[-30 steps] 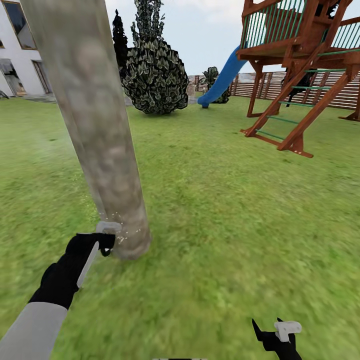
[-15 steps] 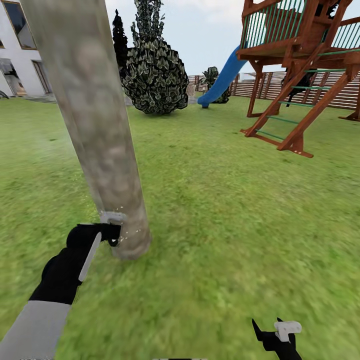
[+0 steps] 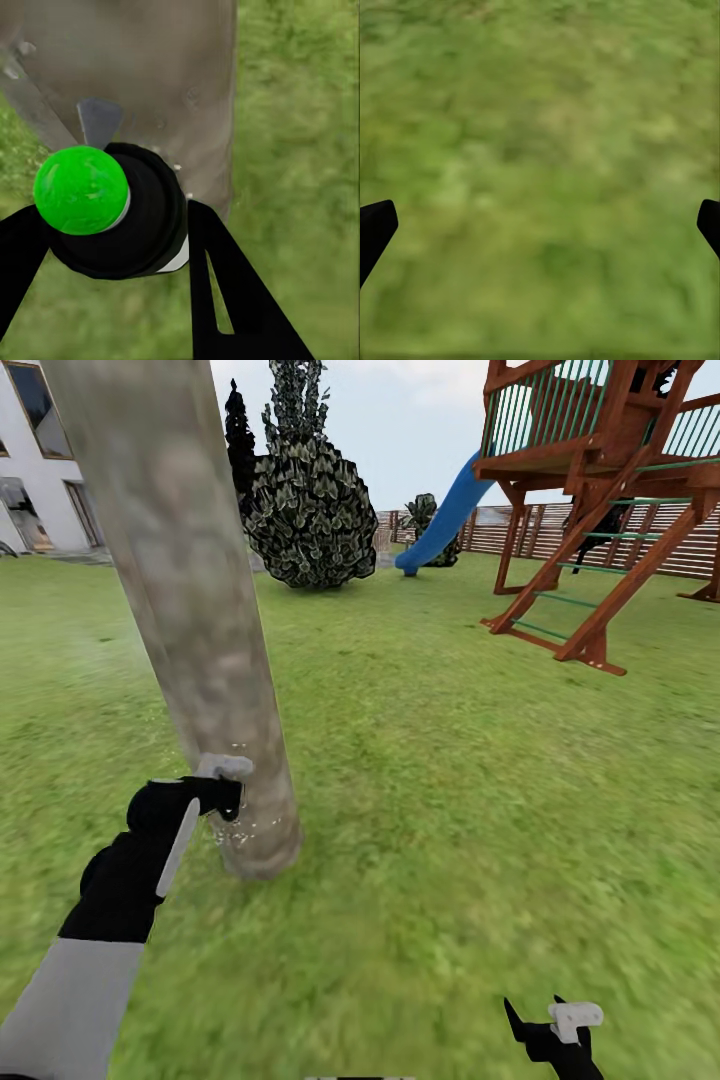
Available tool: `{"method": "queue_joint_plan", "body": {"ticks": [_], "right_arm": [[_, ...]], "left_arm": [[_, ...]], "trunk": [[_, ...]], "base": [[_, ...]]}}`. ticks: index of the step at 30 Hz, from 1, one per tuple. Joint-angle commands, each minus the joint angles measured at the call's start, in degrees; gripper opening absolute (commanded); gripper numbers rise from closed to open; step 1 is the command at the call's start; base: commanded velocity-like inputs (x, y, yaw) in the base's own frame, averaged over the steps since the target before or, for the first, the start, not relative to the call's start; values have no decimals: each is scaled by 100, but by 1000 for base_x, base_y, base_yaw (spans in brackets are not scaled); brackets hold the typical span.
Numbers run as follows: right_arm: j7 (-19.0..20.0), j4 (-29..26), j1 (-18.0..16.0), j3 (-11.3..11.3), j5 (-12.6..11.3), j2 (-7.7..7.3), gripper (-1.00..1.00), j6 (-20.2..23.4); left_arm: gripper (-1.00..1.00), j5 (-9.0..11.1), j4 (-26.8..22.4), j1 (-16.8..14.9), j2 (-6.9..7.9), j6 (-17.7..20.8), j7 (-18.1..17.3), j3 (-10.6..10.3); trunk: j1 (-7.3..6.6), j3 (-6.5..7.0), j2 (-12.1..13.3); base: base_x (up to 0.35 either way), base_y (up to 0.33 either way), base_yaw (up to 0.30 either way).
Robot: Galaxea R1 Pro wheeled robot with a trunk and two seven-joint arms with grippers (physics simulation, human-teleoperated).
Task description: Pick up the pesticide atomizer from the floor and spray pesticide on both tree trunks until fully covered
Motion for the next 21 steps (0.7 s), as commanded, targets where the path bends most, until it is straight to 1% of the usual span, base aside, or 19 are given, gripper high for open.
{"method": "queue_joint_plan", "body": {"ticks": [1, 2, 3, 4, 5, 7, 9, 10, 11, 13, 16, 17, 18, 19, 21], "right_arm": [[0, 0, 0, 0, 0, 0, 100, 0], [0, 0, 1, 0, 0, 0, 100, 0], [0, 0, 3, 0, 0, 0, 100, 0], [0, 0, 3, 0, 0, 0, 100, 0], [0, 0, 3, 0, 0, 0, 100, 0], [0, 0, 2, 0, 0, 0, 100, 0], [0, 0, 3, 0, 0, 0, 100, 0], [0, 0, 1, 0, 0, 0, 100, 0], [0, 0, 1, 0, 0, 0, 100, 0], [0, 0, 3, 0, 0, 0, 100, 0], [0, 0, 3, 0, 0, 0, 100, 0], [0, 0, 2, 0, 0, 0, 100, 0], [0, 0, 3, 0, 0, 0, 100, 0], [0, 0, 3, 1, 0, 0, 100, 0], [0, 0, 3, 5, 0, 0, 100, 0]], "left_arm": [[-100, 29, -1, -53, 33, 2, 0, 284], [-100, 33, -1, -115, 60, 6, 0, 483], [-100, 40, -1, -181, 125, 9, -1, 656], [-100, 41, -4, -200, 137, 10, -1, 688], [-100, 37, -18, -206, 107, 10, -1, 681], [-100, 30, -118, -216, 43, 10, -1, 575], [-100, 9, -233, -290, -186, 11, -1, 493], [-100, 4, -242, -335, -213, 11, -1, 488], [-100, 4, -245, -356, -207, 11, -1, 492], [-100, 27, -253, -380, -120, 31, -1, 536], [-100, 9, -255, -381, -16, 36, -1, 574], [-100, 9, -256, -377, 44, 40, -1, 671], [-100, 16, -252, -353, 141, 39, -1, 829], [-100, 12, -249, -321, 208, 36, -1, 877], [-100, 2, -224, -294, 235, 8, 5, 868]], "trunk": [[0, 0, 0], [0, 0, 0], [0, 0, 0], [0, 0, 0], [0, 0, 0], [0, 0, 0], [0, 0, 0], [0, 0, 0], [0, 0, 0], [0, 0, 0], [0, 0, 0], [0, 0, 0], [0, 0, 0], [0, 0, 0], [0, 0, 0]], "base": [[0, 0, 0], [0, 0, 0], [0, 0, 0], [0, 0, 0], [0, 0, 0], [0, 0, 0], [0, 0, 0], [0, 0, 0], [0, 0, 0], [0, 0, 0], [0, 0, 0], [0, 0, 0], [0, 0, 0], [0, 0, 0], [0, 0, 0]]}}
